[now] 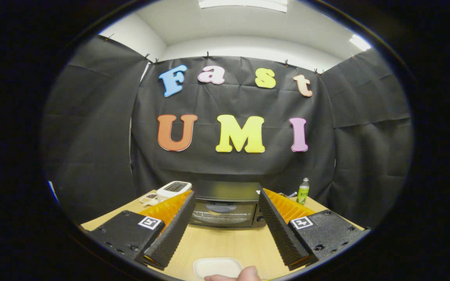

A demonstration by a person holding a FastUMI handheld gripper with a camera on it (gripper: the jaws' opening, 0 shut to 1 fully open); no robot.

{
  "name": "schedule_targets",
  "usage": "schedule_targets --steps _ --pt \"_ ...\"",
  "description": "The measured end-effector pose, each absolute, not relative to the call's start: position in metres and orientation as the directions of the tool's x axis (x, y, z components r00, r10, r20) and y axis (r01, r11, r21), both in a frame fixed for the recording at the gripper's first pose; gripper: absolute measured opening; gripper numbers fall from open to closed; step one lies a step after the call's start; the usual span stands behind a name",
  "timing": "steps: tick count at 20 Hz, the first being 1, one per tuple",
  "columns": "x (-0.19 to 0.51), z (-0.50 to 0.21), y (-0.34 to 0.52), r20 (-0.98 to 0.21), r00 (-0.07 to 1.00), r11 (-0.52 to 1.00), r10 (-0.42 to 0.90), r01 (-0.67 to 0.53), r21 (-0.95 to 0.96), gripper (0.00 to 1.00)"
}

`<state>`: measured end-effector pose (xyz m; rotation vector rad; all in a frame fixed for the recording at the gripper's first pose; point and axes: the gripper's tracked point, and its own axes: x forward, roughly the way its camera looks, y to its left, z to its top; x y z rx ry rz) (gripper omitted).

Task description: Open the toaster oven, put the food inside, and close the toaster oven door.

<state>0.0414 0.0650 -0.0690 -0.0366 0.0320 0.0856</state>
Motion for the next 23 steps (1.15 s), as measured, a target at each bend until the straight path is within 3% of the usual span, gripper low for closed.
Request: schedule_targets --steps 14,23 --pt "0.029 -0.074 0.046 -0.076 0.996 0.998 0.051 -0.053 -0.025 1.00" --pt "0.012 -0.064 0.016 -0.034 0.999 0.999 -0.002 0.000 -0.035 1.00"
